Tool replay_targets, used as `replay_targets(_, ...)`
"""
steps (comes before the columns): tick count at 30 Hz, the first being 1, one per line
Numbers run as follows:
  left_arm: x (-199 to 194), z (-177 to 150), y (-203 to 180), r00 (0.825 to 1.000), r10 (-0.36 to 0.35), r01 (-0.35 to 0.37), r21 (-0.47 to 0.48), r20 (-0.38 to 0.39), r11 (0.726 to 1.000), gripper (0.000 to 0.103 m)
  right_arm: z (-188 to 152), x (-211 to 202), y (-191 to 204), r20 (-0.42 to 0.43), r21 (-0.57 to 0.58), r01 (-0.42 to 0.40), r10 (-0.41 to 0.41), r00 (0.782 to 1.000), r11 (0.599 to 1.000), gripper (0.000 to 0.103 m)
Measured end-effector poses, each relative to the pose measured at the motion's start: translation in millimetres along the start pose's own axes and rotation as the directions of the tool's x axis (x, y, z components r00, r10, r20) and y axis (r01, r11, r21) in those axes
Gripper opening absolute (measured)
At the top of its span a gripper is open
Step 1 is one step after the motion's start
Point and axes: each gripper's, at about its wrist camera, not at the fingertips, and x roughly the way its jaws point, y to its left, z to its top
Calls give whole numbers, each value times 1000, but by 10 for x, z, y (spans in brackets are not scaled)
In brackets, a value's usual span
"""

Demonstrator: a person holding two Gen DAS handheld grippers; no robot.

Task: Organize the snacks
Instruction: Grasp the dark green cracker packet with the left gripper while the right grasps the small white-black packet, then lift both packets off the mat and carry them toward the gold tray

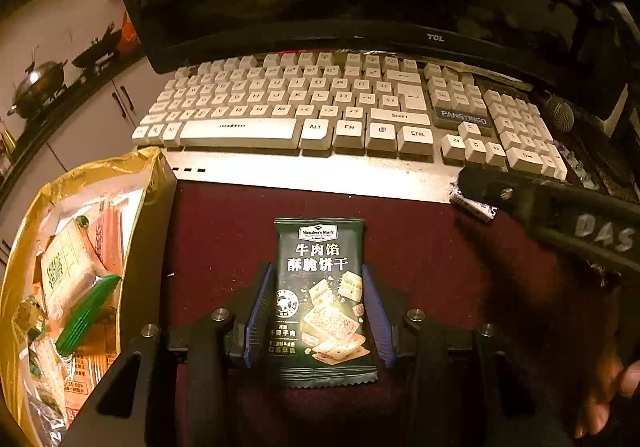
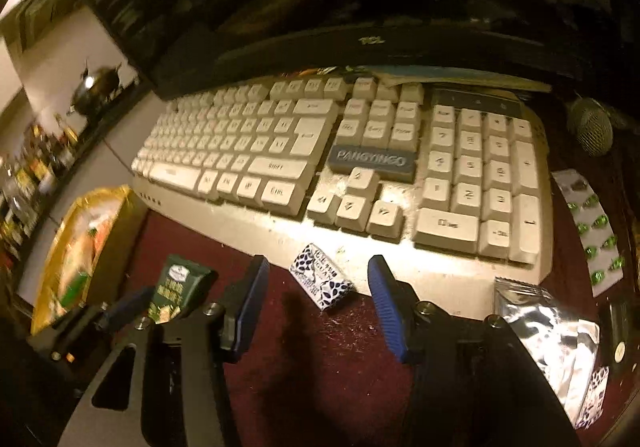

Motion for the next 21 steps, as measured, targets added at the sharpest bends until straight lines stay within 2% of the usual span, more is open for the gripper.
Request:
replay_targets(6,26,20,55,999,-41,41,-25,-5,999,47,-33,64,165,6,-120,92,-92,996,989,50)
replay_targets(8,32,24,61,999,-46,46,-30,-6,998,47,-67,72,219,4,-170,132,-134,991,976,34)
replay_targets(11,48,31,70,999,-49,49,-33,-6,998,47,-117,103,296,10,-228,188,-191,982,955,20)
replay_targets(14,50,31,65,999,-47,47,-32,-5,998,47,-107,85,272,6,-203,176,-179,984,963,19)
replay_targets(21,44,36,88,998,-66,67,-47,6,997,47,-82,-157,167,37,-111,76,-72,997,991,19)
